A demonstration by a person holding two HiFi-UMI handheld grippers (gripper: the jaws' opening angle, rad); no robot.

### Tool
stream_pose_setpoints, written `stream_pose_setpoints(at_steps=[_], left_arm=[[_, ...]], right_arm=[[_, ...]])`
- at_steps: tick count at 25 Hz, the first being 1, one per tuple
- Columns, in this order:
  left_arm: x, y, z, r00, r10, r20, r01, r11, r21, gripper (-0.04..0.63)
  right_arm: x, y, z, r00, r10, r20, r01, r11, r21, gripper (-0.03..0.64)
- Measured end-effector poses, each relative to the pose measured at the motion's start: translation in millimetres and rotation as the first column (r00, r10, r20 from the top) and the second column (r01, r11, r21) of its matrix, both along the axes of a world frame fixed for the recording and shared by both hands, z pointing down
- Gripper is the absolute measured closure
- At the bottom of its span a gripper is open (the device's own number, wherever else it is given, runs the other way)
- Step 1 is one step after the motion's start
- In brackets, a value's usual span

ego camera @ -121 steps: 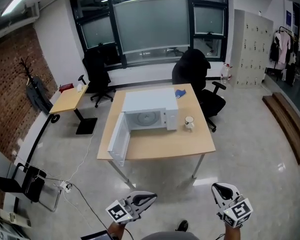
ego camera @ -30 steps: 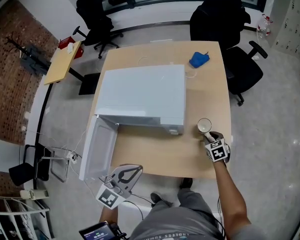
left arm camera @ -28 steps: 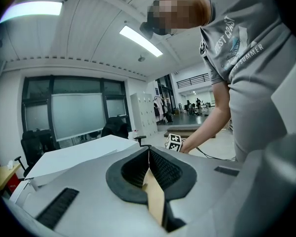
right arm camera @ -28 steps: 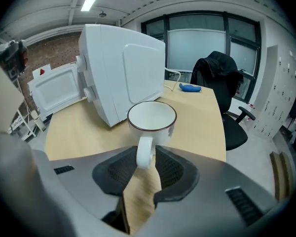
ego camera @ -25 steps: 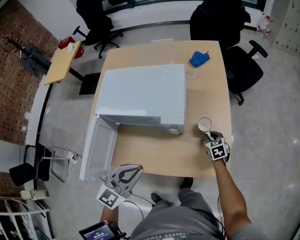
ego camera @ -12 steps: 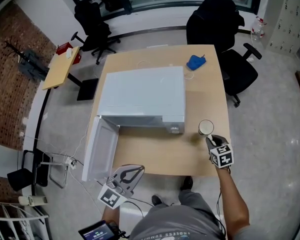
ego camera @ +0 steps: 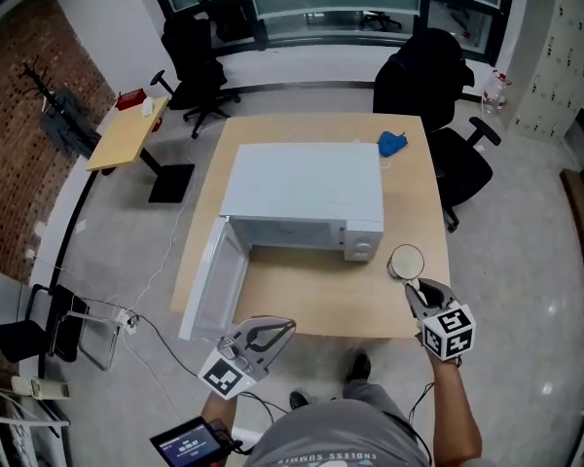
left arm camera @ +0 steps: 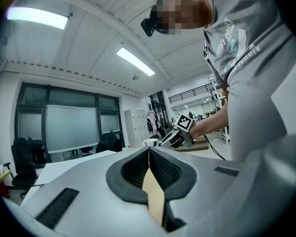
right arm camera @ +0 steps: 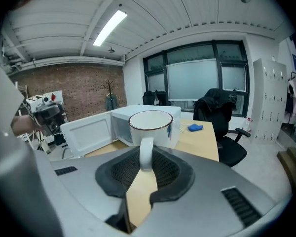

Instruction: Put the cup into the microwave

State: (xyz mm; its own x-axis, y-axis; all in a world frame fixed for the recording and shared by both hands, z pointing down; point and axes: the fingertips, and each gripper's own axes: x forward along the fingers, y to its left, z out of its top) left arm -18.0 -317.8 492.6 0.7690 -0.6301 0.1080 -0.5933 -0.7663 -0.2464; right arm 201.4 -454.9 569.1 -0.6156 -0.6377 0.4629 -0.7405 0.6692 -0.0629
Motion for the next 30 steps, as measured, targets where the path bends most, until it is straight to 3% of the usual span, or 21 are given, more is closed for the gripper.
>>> stream_pose_setpoints(at_steps=[6, 9, 13, 23, 30], left_arm=[[-34, 40, -26, 0.997, 0.023, -0.07, -0.02, 0.999, 0.042, 0.572], [-49, 61, -35, 0.998, 0.051, -0.044, -0.047, 0.995, 0.086, 0.572], [-70, 84, -39, 0.997, 0.059, -0.047, -0.055, 0.994, 0.091, 0.572], [-99, 122, -49, 0.991, 0.089, -0.095, -0.076, 0.987, 0.14, 0.572], [-111, 130, -43, 0.989, 0.082, -0.119, -0.07, 0.992, 0.104, 0.572]], right_arm=[[-60, 66, -72, 0.997, -0.065, 0.045, 0.061, 0.996, 0.072, 0.543], [-88, 100, -97, 0.993, -0.101, 0.061, 0.095, 0.99, 0.101, 0.542], [-121, 140, -120, 0.987, -0.145, 0.066, 0.136, 0.982, 0.128, 0.543], [-180, 204, -137, 0.969, -0.217, 0.119, 0.203, 0.972, 0.122, 0.543], [-203, 223, -142, 0.961, -0.246, 0.125, 0.231, 0.965, 0.125, 0.543]])
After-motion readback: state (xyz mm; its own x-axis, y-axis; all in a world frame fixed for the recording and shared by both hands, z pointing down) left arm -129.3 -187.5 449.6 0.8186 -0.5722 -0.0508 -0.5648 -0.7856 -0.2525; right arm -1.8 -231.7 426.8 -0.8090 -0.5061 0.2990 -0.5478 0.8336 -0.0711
